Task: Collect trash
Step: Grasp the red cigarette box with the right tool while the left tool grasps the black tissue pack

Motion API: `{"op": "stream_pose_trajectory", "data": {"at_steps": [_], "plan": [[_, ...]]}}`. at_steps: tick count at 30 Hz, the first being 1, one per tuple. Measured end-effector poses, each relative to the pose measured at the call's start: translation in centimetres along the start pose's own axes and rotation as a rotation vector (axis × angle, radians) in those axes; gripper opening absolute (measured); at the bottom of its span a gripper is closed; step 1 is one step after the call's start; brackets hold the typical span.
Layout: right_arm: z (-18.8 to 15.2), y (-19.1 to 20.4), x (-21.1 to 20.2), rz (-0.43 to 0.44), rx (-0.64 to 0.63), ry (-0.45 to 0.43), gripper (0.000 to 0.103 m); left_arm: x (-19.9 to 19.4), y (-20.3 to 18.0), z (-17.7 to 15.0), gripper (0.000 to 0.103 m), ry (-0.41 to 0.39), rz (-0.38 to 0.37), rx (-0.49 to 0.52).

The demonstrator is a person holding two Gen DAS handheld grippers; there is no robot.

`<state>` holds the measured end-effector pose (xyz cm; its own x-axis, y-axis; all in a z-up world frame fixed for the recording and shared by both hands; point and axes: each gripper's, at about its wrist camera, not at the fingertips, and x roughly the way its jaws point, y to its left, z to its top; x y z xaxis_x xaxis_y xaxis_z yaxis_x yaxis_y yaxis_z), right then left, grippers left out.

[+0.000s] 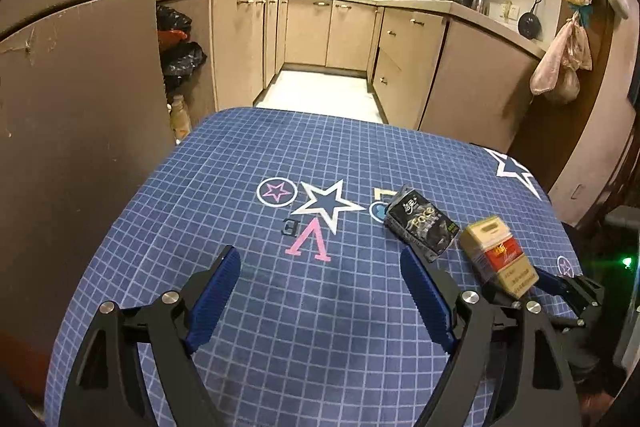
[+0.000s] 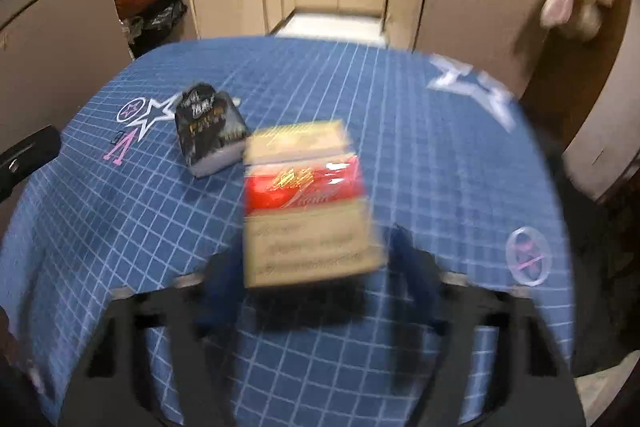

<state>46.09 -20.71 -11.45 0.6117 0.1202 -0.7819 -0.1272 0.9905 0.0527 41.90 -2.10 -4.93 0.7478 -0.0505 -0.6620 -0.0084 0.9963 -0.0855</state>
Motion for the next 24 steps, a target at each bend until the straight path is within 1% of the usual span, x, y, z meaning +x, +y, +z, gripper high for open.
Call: {"op": "stream_pose_trajectory", "data": {"at_steps": [2,5,7,8,10,12,14,15,17,18,19,21,23,24], "plan": [[-1.0,-0.9,-0.8,0.042,0.039,-0.015,0.056,0.3,-0.1,0.1,0.082,0.024,-0.026,-0.018],[-3.2,-3.0,-3.7,0.064,0.131,-0.068,0.056,1.6,-2.2,0.7,0.082,0.050,-0.067,-0.009],[-5.0,-4.7,-5.8,0.076,0.208,-0.110,0.056,2.9,-4.1,1.3,0.086,0.049,-0.082,-0.013],[-5.7,-5.3,-6.7,0.078,0.231,-0.124,0.056,3.7,-4.7,1.5,0.087,0.054,-0.085,-0.025],[-7.1,-5.6,-8.4,0.088,0.255,-0.147,0.056,5.7,-6.1,2.1,0.087,0.082,-0.067,-0.054],[-7.7,-5.7,-9.6,0.109,0.263,-0.160,0.056,8.0,-7.1,2.5,0.087,0.112,-0.016,-0.095],[-8.2,-5.2,-10.2,0.130,0.261,-0.173,0.056,9.5,-7.4,2.8,0.087,0.126,0.023,-0.130],[-8.5,-5.1,-10.7,0.133,0.257,-0.177,0.056,10.4,-7.6,2.9,0.087,0.147,0.040,-0.145],[-8.8,-4.9,-11.3,0.154,0.248,-0.177,0.056,11.7,-7.7,2.7,0.087,0.187,0.029,-0.158],[-8.7,-5.2,-11.4,0.158,0.248,-0.179,0.056,11.8,-8.1,2.7,0.088,0.170,0.048,-0.139],[-8.7,-5.0,-11.3,0.162,0.243,-0.181,0.056,12.0,-8.4,2.6,0.088,0.176,0.055,-0.121],[-8.8,-4.9,-11.2,0.162,0.241,-0.185,0.056,11.8,-8.8,2.3,0.087,0.169,0.052,-0.061],[-8.8,-4.8,-11.4,0.169,0.249,-0.193,0.056,11.2,-8.9,1.5,0.076,0.139,0.048,-0.013],[-8.7,-4.7,-11.3,0.169,0.255,-0.200,0.056,10.6,-8.8,1.1,0.057,0.130,0.023,0.004]]}}
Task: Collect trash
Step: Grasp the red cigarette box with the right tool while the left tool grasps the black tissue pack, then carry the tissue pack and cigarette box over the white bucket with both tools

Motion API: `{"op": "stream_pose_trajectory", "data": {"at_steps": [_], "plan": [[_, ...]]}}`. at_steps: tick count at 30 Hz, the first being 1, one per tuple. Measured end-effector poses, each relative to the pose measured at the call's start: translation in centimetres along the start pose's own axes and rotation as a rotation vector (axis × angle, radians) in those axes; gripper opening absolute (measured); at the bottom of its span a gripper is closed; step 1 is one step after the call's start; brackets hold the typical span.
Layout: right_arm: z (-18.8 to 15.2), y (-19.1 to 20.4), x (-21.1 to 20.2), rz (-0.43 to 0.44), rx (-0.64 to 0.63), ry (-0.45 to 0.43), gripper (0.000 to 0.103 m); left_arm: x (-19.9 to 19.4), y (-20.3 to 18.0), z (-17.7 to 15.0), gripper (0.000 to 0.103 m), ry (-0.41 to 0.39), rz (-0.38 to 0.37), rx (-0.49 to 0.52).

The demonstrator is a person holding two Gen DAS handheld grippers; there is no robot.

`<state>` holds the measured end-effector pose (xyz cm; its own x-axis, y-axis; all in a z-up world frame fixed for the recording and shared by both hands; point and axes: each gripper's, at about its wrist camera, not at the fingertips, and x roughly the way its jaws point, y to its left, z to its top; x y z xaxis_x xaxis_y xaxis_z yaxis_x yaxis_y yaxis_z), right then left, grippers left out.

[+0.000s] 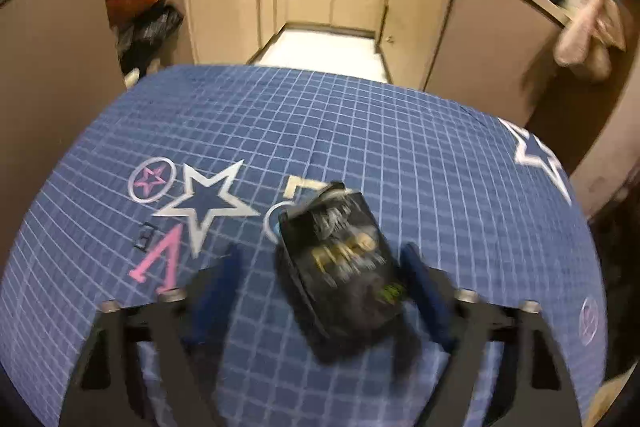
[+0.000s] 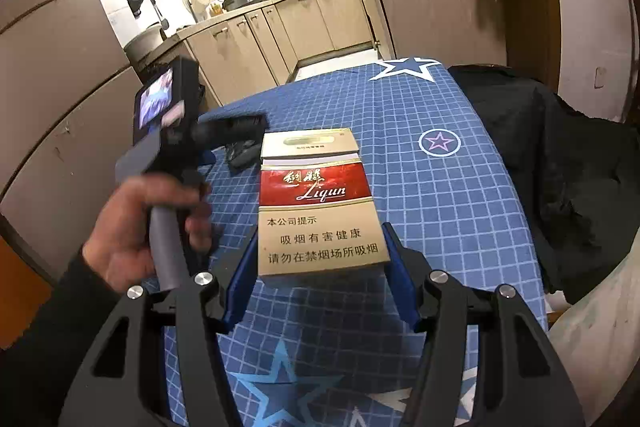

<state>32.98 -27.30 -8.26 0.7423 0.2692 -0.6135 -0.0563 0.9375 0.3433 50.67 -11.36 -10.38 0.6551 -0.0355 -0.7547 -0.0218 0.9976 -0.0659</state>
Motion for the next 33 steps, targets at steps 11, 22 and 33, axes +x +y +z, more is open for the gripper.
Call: {"op": "stream_pose_trajectory", "data": {"at_steps": [11,22,33], "plan": [[-0.5,0.8,-2.8,-0.013,-0.027,-0.054,0.055,-7.1,4.5,-5.7,0.036,0.003,-0.220,0.068],[-2.8,4.0,-3.4,0.014,-0.065,-0.026,0.055,-15.0,4.5,-10.5,0.036,-0.121,-0.165,0.199],[-1.3,2.0,-13.1,-0.102,-0.070,-0.224,0.055,-22.1,-0.3,-10.5,0.036,-0.297,-0.146,0.311]]}}
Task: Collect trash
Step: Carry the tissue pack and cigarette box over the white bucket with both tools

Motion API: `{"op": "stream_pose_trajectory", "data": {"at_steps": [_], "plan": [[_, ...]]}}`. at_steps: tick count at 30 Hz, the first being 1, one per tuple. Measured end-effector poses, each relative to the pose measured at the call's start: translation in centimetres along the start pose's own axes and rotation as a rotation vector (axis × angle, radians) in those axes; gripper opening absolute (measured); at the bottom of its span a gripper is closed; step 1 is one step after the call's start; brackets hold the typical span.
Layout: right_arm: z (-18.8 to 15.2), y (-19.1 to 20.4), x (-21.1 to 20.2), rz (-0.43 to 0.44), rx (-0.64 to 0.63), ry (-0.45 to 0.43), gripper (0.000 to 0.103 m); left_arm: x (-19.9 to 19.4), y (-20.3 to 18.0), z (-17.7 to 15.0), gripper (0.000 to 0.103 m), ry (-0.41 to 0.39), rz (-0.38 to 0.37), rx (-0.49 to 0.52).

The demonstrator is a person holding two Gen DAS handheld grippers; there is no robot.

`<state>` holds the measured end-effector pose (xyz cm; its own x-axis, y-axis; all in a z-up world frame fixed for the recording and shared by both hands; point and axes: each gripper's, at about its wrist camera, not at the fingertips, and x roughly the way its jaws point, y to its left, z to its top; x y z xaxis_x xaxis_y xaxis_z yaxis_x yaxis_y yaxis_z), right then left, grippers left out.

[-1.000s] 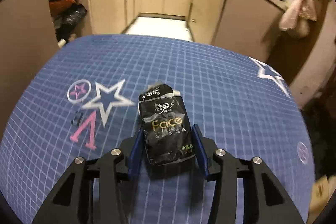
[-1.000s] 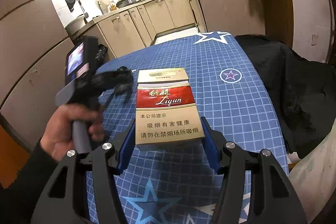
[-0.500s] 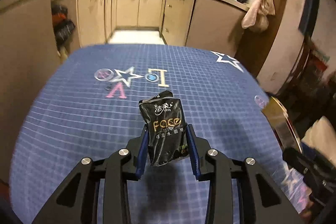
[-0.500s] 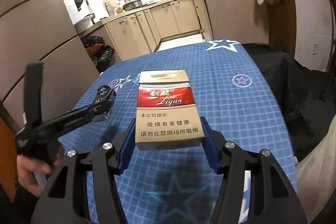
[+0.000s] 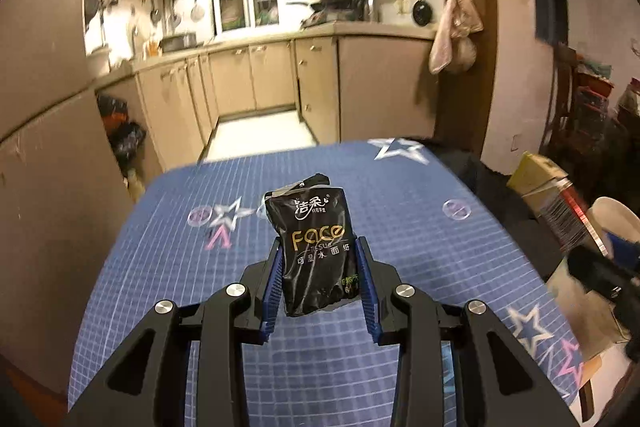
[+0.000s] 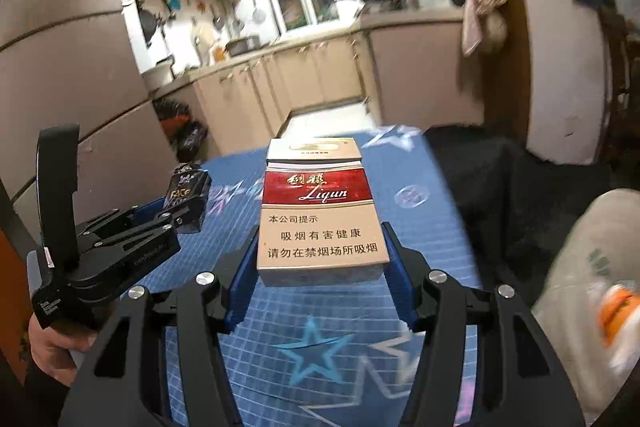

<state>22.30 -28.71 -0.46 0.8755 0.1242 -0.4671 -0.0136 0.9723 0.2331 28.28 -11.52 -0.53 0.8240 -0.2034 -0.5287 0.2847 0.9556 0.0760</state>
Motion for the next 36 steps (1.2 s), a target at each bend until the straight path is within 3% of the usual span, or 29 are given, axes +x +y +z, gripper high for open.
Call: {"op": "stream_pose_trajectory", "data": {"at_steps": [6,16,27,36], "plan": [[0.6,-3.1,-4.7,-0.091,0.015,-0.079,0.055,-2.0,-4.4,2.3,0.036,-0.067,-0.040,0.066],[0.9,-10.2,-11.4,-0.273,0.063,-0.150,0.055,-3.5,-15.5,4.9,0.036,-0.133,-0.167,0.215],[-0.6,-17.3,-16.6,-0.463,0.072,-0.161,0.055,-4.3,-27.2,4.4,0.036,-0.141,-0.290,0.360],[-1.4,-21.5,-18.5,-0.548,0.097,-0.136,0.054,-3.5,-34.2,3.2,0.036,-0.127,-0.367,0.459]]}}
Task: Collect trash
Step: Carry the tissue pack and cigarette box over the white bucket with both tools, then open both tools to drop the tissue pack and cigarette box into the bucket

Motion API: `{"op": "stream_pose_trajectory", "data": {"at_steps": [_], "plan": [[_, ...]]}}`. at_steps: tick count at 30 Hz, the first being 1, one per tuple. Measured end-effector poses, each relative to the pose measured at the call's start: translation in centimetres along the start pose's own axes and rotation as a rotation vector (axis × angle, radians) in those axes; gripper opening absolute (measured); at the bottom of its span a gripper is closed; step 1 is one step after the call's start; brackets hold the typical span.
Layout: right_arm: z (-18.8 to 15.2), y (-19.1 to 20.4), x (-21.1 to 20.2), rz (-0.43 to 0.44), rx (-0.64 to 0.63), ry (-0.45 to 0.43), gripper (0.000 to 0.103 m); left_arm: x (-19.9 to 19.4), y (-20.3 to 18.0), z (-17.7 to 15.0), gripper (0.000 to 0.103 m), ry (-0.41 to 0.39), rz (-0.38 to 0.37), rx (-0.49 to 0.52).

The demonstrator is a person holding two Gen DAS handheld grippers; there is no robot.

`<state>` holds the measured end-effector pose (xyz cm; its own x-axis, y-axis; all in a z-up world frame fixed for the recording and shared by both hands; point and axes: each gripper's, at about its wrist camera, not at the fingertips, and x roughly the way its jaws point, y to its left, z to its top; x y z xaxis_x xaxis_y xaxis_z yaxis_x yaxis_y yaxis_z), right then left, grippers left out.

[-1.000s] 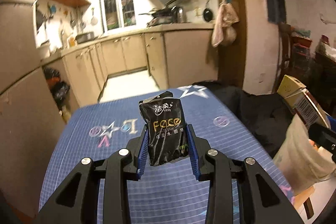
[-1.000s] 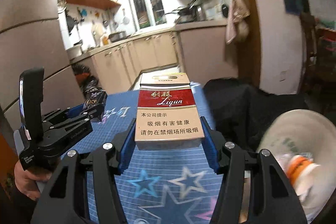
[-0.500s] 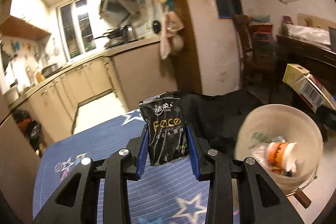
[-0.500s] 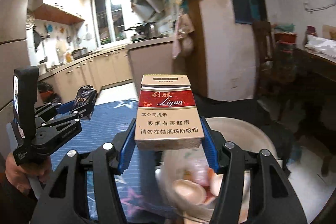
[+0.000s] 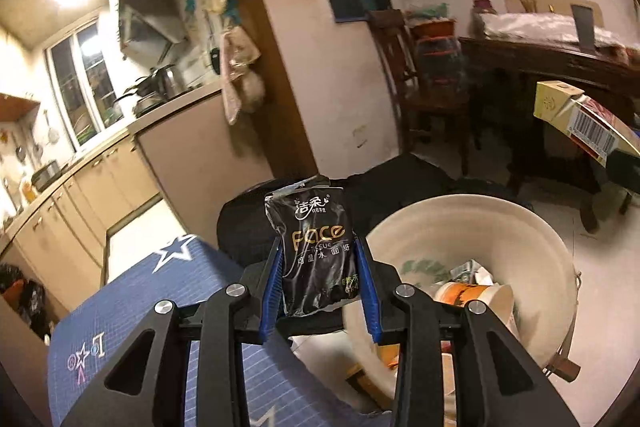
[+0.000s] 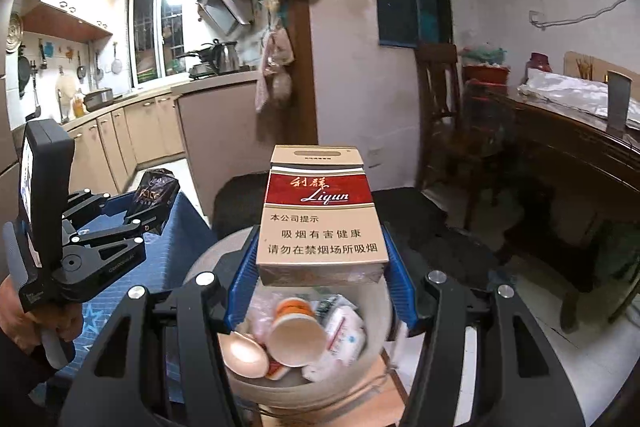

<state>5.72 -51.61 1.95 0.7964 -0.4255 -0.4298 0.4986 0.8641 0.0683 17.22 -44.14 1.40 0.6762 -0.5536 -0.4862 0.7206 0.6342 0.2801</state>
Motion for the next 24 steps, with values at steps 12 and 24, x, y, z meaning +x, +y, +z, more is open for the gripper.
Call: {"op": "stream_pose_trajectory", "data": {"at_steps": [12,24], "plan": [[-1.4,-2.1,3.6,-0.005,0.025,0.096,0.054,3.4,-4.7,0.6,0.036,0.039,-0.106,0.044],[-2.3,-2.7,5.3,0.006,0.044,0.146,0.054,5.4,-5.6,-0.2,0.036,0.072,-0.154,0.062]]}}
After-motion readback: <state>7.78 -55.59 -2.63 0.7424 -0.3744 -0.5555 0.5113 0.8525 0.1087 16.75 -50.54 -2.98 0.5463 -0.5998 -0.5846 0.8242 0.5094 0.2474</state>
